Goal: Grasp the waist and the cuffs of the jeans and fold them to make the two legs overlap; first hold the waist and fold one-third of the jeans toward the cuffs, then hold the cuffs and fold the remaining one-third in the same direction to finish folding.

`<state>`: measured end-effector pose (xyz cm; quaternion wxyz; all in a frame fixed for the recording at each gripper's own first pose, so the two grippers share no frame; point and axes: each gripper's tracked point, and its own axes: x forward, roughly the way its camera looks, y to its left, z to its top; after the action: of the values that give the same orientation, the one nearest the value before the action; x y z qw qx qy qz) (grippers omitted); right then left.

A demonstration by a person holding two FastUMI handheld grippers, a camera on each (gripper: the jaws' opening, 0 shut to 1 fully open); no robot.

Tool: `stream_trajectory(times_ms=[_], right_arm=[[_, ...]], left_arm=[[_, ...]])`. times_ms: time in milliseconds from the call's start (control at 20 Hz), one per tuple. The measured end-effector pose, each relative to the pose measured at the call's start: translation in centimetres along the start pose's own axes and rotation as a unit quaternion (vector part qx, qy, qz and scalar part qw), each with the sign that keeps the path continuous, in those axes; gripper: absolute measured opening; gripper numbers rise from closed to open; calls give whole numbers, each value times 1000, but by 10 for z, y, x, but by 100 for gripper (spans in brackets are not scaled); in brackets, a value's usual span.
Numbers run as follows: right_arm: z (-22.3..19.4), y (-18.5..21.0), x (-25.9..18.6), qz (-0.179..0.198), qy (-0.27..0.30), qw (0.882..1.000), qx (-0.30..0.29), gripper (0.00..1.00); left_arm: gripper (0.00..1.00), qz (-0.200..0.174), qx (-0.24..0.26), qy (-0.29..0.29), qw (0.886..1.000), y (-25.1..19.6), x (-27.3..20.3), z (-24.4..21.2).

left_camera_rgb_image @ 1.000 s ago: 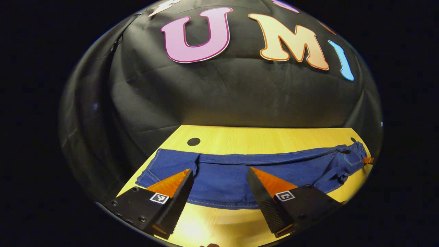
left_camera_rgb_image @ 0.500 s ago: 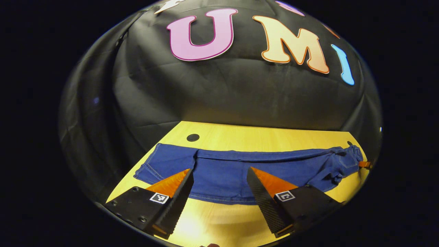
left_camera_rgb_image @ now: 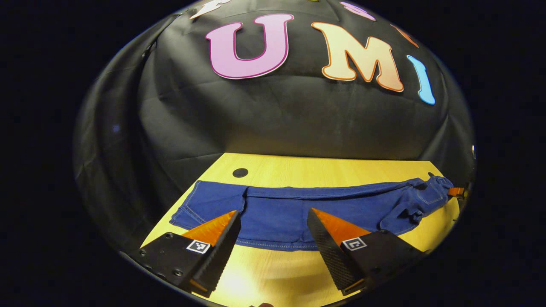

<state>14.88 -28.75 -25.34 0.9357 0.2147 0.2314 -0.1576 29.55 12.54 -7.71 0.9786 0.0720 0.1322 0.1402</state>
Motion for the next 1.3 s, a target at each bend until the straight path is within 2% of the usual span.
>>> stream_trajectory(times_ms=[150,300,550,750,1050,1150,1300], right_arm=[[24,60,-23,79,-27,996,41,4],[35,141,-45,166,-35,984,57,4],[-2,256,-56,270,-6,962,47,3],[-60,317,-50,304,39,952,4,3],[-122,412,-85,352,68,933,-34,3],[-160,440,-76,348,89,931,-64,3],[-229,464,-50,321,151,930,-98,3]], left_arm=[[96,-14,-13,-10,1000,1,-4,1],[96,-29,-22,-24,999,4,-10,8],[96,-58,-25,-40,997,14,-15,10],[98,-74,-35,-45,996,19,-9,8],[95,-87,-64,-37,993,37,1,-4],[94,-88,-78,-32,993,39,5,-9],[95,-85,-96,-27,991,47,10,-15]])
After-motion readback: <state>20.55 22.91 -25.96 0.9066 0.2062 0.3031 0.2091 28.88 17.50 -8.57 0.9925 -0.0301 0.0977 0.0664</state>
